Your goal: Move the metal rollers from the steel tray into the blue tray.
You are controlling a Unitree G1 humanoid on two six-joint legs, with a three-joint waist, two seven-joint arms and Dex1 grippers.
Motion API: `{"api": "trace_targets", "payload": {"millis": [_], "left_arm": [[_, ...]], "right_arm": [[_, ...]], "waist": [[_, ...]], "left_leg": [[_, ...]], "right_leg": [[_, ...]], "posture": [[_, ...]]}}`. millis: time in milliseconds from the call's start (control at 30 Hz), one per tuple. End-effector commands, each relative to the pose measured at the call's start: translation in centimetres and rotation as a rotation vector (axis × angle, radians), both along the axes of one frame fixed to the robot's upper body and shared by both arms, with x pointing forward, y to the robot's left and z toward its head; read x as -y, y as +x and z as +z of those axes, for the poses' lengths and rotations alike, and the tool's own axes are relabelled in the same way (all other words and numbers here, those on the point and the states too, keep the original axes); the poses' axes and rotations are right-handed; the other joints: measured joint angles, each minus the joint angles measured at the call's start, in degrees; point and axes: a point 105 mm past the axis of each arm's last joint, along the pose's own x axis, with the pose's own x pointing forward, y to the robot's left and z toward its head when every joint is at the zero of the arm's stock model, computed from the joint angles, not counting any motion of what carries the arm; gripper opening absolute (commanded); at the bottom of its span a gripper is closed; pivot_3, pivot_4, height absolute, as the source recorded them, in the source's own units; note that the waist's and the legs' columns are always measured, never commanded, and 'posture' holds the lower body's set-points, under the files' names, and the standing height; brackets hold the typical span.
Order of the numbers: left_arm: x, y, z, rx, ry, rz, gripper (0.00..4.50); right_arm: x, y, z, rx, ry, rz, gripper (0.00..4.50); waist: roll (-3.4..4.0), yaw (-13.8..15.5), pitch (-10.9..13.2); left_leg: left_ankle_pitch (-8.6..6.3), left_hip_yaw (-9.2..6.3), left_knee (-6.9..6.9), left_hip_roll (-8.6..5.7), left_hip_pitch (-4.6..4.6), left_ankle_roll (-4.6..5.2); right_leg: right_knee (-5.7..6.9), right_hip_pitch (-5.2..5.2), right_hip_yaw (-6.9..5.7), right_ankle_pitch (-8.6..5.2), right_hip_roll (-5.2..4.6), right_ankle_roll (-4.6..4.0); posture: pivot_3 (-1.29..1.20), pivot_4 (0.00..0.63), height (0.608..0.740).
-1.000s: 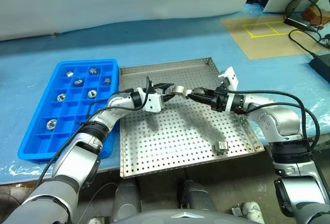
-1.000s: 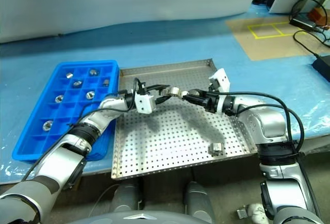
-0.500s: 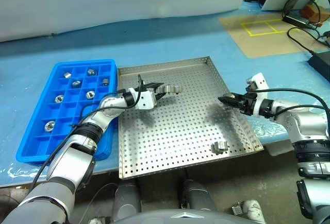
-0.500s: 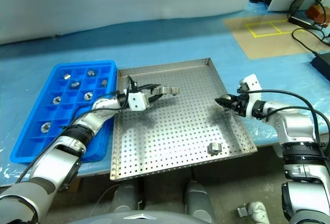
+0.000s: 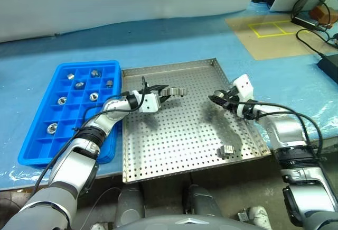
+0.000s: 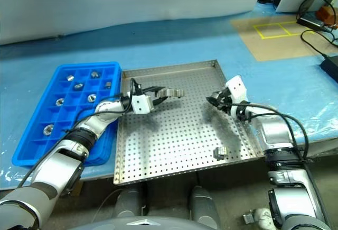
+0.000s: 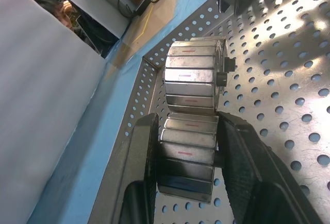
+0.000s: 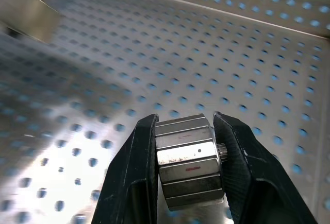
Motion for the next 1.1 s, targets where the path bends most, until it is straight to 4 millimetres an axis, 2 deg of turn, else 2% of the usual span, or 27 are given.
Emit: {"api": "trace_targets", "payload": {"millis": [33, 100, 133, 167, 300, 400, 600, 767, 900, 1100], "left_arm": [[0.6, -0.2, 1.5, 0.044, -0.051, -0.022, 1.38], [0.6, -0.2, 1.5, 0.044, -0.049, -0.023, 1.38], [0.6, -0.2, 1.5, 0.044, -0.048, -0.023, 1.38], [0.5, -0.2, 1.5, 0.044, -0.047, -0.022, 1.38], [0.4, -0.1, 1.6, 0.046, -0.044, -0.021, 1.38], [0.5, 0.0, 1.7, 0.046, -0.044, -0.02, 1.38], [0.5, 0.1, 1.5, 0.043, -0.044, -0.014, 1.38], [0.4, 0.2, 1.5, 0.041, -0.045, -0.008, 1.38], [0.3, 0.2, 1.4, 0.039, -0.043, -0.003, 1.38], [0.5, 0.2, 1.4, 0.039, -0.044, -0.008, 1.38]], "right_arm": [[0.0, 0.2, 0.3, 0.068, -0.037, 0.003, 1.25], [-0.2, 0.1, 0.0, 0.08, -0.057, 0.015, 1.25], [-0.3, 0.1, -0.2, 0.078, -0.063, 0.017, 2.0], [-0.2, 0.1, -0.3, 0.078, -0.066, 0.01, 2.23], [0.0, 0.2, -0.6, 0.071, -0.066, -0.011, 3.64], [-0.4, -0.1, -0.4, 0.071, -0.053, 0.013, 4.47], [-0.8, -1.0, -1.1, 0.025, -0.045, 0.068, 4.47], [-1.2, -1.0, -0.2, 0.029, 0.032, 0.074, 4.47], [-0.3, 0.1, 0.0, 0.068, -0.006, 0.004, 4.47], [-1.5, 1.9, 1.3, 0.181, 0.026, -0.081, 4.47]], "waist": [[0.01, 0.0, 0.0], [0.02, -0.1, 0.0], [0.02, -0.1, 0.0], [0.02, -0.1, 0.0], [0.02, -0.1, 0.0], [0.02, -0.1, 0.0], [0.02, -0.1, 0.0], [0.02, -0.1, 0.0], [0.02, -0.1, 0.0], [0.03, -0.2, 0.0]], "left_leg": [[0.0, 0.0, -0.01, 0.0, 0.0, 0.0], [0.0, 0.0, -0.02, 0.01, 0.02, 0.0], [0.0, 0.0, -0.02, 0.02, 0.02, 0.0], [0.0, 0.0, -0.01, 0.01, 0.02, 0.0], [0.0, 0.0, -0.01, 0.01, 0.01, 0.0], [0.0, 0.0, -0.01, 0.02, 0.02, 0.0], [0.0, 0.0, -0.01, 0.01, 0.02, 0.01], [-0.01, 0.0, -0.01, 0.01, 0.02, 0.01], [-0.01, 0.0, 0.0, 0.01, 0.03, 0.01], [0.0, 0.01, -0.01, 0.02, 0.04, 0.0]], "right_leg": [[0.0, 0.0, 0.01, 0.0, 0.0, 0.0], [0.0, 0.0, 0.01, 0.0, 0.01, 0.0], [0.0, 0.0, 0.01, 0.0, 0.01, 0.0], [0.0, 0.0, 0.01, 0.0, 0.01, 0.0], [0.0, 0.0, 0.01, 0.0, 0.01, 0.01], [0.0, 0.0, 0.01, 0.0, 0.01, 0.0], [0.0, 0.0, 0.01, 0.0, 0.01, 0.01], [0.0, 0.01, 0.01, 0.0, 0.01, 0.01], [0.0, 0.0, 0.01, 0.0, 0.0, 0.0], [0.04, -0.01, 0.02, 0.0, 0.01, 0.0]], "posture": [[-0.19, 0.15, 0.74], [-0.19, 0.15, 0.74], [-0.19, 0.15, 0.74], [-0.19, 0.15, 0.74], [-0.19, 0.15, 0.74], [-0.19, 0.15, 0.74], [-0.19, 0.15, 0.74], [-0.19, 0.15, 0.74], [-0.19, 0.15, 0.74], [-0.2, 0.15, 0.74]]}}
